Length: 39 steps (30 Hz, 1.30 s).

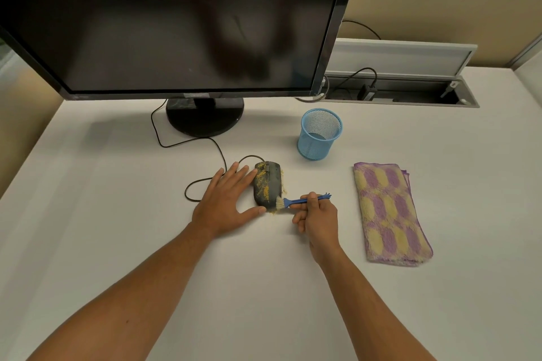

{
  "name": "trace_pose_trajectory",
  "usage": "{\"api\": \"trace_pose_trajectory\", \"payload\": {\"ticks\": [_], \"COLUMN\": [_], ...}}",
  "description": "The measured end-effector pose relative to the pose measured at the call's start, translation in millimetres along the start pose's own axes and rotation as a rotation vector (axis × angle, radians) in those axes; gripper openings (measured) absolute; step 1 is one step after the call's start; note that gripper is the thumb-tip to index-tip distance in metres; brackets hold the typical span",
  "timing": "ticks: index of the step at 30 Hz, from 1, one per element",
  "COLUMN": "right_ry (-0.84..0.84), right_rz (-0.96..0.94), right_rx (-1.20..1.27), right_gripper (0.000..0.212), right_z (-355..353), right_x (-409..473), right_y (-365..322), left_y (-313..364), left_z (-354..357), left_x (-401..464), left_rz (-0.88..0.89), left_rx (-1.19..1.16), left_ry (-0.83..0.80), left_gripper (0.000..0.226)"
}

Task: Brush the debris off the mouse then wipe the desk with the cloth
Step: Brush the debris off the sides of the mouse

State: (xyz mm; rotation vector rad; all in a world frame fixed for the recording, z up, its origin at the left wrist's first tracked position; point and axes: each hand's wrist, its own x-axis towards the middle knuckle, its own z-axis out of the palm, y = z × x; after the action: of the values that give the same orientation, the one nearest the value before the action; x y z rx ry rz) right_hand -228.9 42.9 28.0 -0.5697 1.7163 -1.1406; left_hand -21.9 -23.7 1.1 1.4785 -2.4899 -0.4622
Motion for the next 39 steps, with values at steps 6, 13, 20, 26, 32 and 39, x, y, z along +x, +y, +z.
{"api": "trace_pose_trajectory", "payload": {"ticks": [6, 13, 20, 26, 32, 39], "right_ry": [-0.019, 0.044, 0.094, 0.053, 0.056, -0.015], "right_rz": [-0.003, -0.027, -0.094, -0.16, -0.312, -0.536], "right_rx": [-0.044, -0.031, 0.021, -0.125, -0.173, -0.378], "right_gripper": [0.037, 0.033, 0.028, 0.025, 0.025, 0.018], "right_z": [-2, -7, 0, 2, 1, 16], "right_x": [-7, -11, -12, -23, -22, 14], "right_y": [0, -6, -18, -8, -21, -55], "left_y": [-1, 0, 0, 1, 0, 1], "left_z": [0, -1, -1, -1, 0, -1], "left_x": [0, 0, -1, 0, 0, -1], "left_rz": [0.002, 0.002, 0.0, -0.009, -0.004, -0.018], "left_rx": [0.015, 0.011, 0.003, 0.005, -0.002, -0.008], "left_ry": [-0.01, -0.008, -0.005, -0.016, -0.007, -0.02], "left_gripper": [0.09, 0.089, 0.088, 0.089, 0.09, 0.089]}}
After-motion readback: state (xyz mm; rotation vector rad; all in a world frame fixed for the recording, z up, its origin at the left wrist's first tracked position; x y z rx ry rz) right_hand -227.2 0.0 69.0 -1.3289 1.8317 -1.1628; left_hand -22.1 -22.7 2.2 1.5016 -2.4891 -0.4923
